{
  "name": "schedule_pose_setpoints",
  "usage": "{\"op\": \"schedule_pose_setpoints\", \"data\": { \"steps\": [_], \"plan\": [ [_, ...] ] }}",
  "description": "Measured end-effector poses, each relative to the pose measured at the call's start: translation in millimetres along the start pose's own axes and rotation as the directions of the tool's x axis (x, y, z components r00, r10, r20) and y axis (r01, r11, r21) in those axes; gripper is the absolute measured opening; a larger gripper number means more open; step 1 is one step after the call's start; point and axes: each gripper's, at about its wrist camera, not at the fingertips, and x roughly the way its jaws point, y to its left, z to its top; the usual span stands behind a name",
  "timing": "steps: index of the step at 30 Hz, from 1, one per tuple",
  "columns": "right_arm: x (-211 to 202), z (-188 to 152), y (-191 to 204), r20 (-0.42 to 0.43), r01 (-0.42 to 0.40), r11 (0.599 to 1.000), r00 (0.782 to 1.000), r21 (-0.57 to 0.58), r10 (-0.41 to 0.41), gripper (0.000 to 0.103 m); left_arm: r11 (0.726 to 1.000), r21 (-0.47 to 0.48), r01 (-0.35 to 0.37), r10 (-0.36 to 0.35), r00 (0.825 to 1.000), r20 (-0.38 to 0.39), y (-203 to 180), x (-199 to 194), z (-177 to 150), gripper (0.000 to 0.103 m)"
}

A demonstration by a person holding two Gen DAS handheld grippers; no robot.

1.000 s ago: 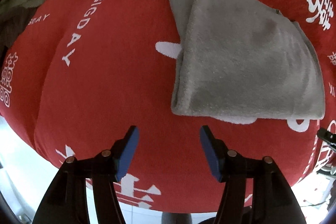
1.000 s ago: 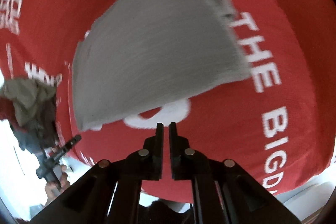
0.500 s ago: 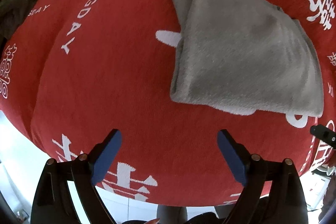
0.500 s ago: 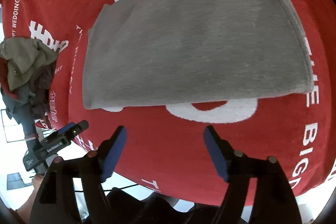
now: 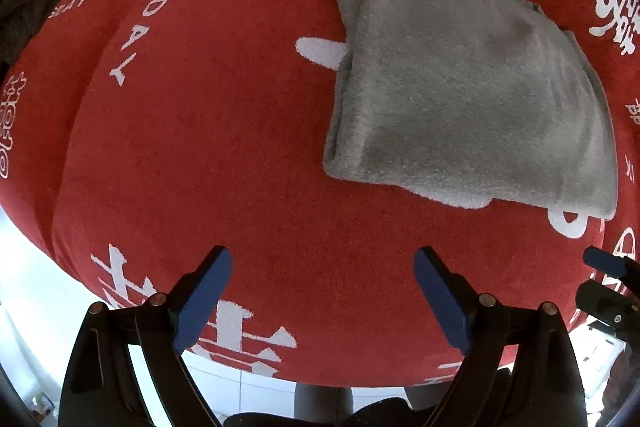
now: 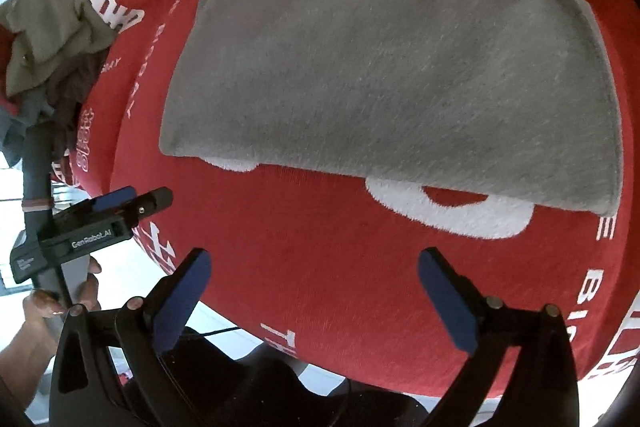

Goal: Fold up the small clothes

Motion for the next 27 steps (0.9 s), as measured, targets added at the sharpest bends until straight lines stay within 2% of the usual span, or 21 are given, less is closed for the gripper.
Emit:
{"op": "schedule_pose_setpoints", "data": {
  "steps": [10,20,27],
  "plan": [
    [5.1,0.0,-11.5,-0.022,-0.049,0.996,0.998,0.078,0.051,0.103,1.000,-0.013,0.009,-0.010,1.000,-0.003,4.2,5.9,5.3,0.093],
    [12.7,-2.8,-22.0,-0.036,-0.121,0.979,0.991,0.162,0.129,0.103,1.000,-0.012,0.017,-0.017,1.000,-0.008,-14.0,11.8,7.4,0.093],
    [15.5,-2.7,-28.9,-0.032,-0.138,0.971,0.989,0.194,0.147,0.103,1.000,-0.012,0.010,-0.011,1.000,-0.013,-37.3,18.5,9.2,0.093]
  ]
}}
